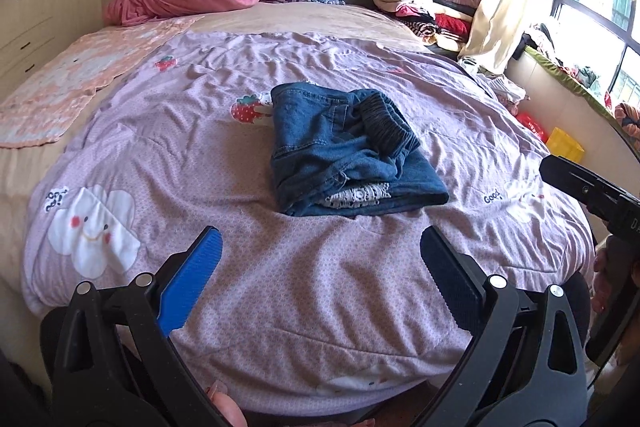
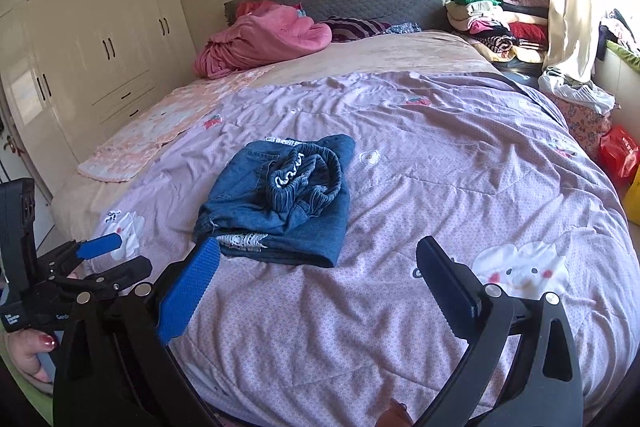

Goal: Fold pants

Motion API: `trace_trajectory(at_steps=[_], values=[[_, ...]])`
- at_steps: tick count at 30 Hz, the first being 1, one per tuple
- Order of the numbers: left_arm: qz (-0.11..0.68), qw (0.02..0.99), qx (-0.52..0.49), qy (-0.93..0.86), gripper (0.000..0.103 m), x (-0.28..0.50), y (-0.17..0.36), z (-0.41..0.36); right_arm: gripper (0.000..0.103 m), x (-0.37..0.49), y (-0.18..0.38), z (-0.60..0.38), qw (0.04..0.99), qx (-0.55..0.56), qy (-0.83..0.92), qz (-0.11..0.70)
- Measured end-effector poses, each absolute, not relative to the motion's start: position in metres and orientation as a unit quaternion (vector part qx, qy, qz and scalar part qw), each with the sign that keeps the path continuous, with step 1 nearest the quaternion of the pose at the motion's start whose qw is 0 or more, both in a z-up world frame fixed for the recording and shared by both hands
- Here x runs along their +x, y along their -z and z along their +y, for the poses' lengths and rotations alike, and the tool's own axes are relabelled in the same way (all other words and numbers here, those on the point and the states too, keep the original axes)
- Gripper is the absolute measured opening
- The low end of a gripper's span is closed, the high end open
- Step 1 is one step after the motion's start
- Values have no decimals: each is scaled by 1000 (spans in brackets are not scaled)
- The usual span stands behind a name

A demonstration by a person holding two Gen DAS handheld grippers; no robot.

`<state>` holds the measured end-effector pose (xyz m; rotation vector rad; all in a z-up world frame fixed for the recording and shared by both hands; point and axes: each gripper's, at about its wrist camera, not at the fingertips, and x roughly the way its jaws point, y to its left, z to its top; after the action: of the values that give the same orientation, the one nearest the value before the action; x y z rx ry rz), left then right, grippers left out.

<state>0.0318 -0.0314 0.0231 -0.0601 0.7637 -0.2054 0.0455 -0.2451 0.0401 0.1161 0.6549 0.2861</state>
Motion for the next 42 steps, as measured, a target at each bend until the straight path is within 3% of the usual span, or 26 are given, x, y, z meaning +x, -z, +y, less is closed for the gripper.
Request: trace_trajectory(at_steps=[22, 42], values=[[396, 914, -25, 81, 93, 7, 7, -32, 98, 16, 5, -245, 927, 58, -117, 352], [395, 916, -19, 74, 93, 5, 7, -32, 98, 14, 5, -246, 925, 60, -114, 357]])
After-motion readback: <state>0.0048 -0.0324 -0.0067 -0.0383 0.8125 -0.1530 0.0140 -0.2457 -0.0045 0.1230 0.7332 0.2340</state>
